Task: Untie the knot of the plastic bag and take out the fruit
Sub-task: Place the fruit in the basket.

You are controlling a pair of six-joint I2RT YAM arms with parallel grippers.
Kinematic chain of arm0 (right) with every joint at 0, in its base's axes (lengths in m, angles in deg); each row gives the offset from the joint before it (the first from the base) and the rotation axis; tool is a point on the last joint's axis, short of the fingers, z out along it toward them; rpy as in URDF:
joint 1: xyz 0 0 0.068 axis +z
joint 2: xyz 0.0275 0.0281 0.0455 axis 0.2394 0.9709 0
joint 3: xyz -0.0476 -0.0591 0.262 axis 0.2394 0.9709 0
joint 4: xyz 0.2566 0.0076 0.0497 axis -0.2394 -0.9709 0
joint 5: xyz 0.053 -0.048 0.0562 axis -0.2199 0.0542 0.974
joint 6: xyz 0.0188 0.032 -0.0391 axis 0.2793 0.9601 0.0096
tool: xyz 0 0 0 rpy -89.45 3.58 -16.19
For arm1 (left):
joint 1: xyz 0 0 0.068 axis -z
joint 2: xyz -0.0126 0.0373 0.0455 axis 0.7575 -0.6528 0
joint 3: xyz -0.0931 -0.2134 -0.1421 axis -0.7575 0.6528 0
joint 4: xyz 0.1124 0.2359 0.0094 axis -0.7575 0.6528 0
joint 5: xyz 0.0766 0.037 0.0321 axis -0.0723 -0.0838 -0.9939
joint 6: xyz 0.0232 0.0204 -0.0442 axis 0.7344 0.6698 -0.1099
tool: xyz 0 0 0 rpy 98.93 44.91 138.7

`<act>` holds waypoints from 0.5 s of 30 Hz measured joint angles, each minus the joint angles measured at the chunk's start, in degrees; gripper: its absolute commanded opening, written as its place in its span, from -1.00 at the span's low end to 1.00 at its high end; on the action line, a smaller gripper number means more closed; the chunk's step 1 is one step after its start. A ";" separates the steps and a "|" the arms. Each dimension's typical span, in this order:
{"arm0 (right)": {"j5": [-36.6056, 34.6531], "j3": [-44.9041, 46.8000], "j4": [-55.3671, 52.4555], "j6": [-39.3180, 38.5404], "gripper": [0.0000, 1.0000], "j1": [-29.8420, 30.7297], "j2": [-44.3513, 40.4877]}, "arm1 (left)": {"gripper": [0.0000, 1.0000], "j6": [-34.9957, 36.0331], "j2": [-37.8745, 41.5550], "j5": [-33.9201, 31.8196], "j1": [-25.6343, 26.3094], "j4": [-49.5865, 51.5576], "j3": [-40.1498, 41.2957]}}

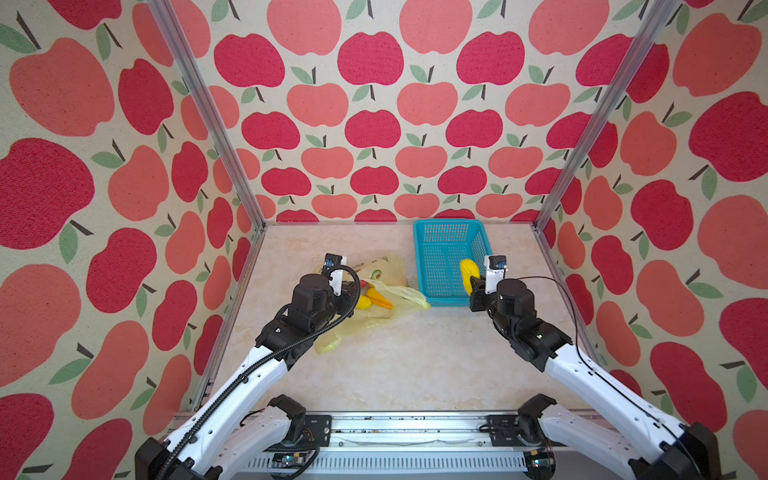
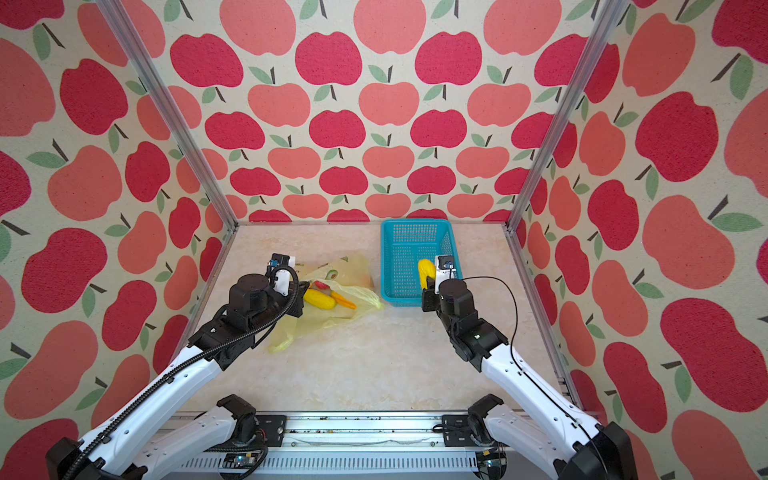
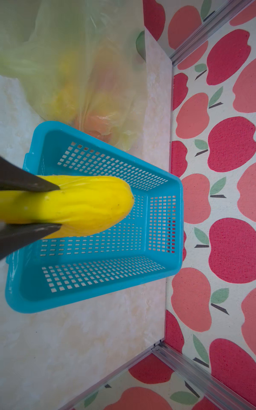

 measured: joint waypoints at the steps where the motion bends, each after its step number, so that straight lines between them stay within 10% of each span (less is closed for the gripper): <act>1: 0.92 -0.50 -0.17 0.39 -1.00 -0.76 1.66 | -1.00 0.00 0.02 0.17 0.00 -0.24 0.09; 15: 10.40 -19.96 -2.80 1.55 -1.00 -5.22 30.03 | -1.00 0.04 2.12 -0.50 0.00 -2.62 3.04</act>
